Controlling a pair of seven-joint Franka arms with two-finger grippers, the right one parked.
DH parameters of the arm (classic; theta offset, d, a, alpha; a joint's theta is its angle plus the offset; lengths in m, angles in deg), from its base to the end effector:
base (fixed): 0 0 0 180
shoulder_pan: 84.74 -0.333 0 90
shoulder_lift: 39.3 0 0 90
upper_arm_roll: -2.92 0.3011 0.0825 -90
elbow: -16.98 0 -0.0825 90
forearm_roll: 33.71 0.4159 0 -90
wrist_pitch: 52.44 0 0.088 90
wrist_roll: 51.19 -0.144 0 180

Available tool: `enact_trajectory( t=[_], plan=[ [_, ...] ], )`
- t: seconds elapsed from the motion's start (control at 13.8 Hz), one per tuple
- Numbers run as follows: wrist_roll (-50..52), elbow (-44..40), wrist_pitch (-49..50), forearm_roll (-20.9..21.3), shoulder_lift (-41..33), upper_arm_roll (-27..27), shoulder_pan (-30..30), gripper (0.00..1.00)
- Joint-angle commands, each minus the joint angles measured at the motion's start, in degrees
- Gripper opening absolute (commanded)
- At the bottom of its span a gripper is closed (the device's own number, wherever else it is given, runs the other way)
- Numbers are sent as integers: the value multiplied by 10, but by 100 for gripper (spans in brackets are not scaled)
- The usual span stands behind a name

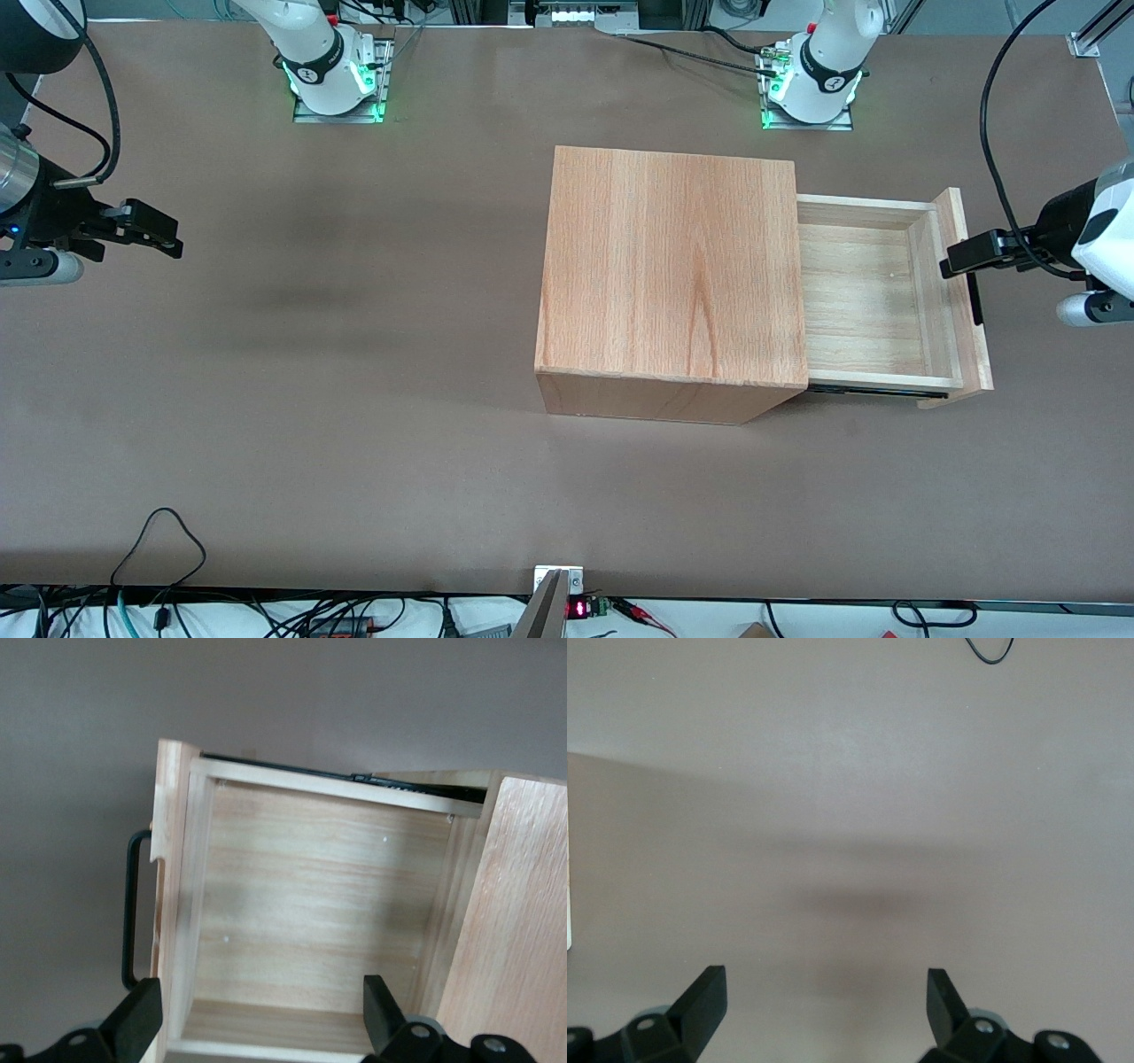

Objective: Open top drawer with left arm

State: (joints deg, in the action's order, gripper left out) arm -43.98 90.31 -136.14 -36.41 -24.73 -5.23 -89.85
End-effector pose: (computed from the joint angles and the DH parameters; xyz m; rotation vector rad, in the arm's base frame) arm 0.6441 -0.0306 0.5532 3.0611 0.1110 -0.1191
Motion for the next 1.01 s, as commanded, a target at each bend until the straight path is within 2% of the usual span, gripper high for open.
enact_trajectory(
  t=[0.0,0.14,0.36,0.51,0.94],
  plan=[
    [-84,132,-60,10,-96,4,-4,100],
    [-82,160,-64,9,-115,14,2,100],
    [-80,189,-69,9,-133,72,47,100],
    [-80,209,-81,10,-146,73,48,100],
    [-80,201,-62,10,-145,67,47,100]
  ],
)
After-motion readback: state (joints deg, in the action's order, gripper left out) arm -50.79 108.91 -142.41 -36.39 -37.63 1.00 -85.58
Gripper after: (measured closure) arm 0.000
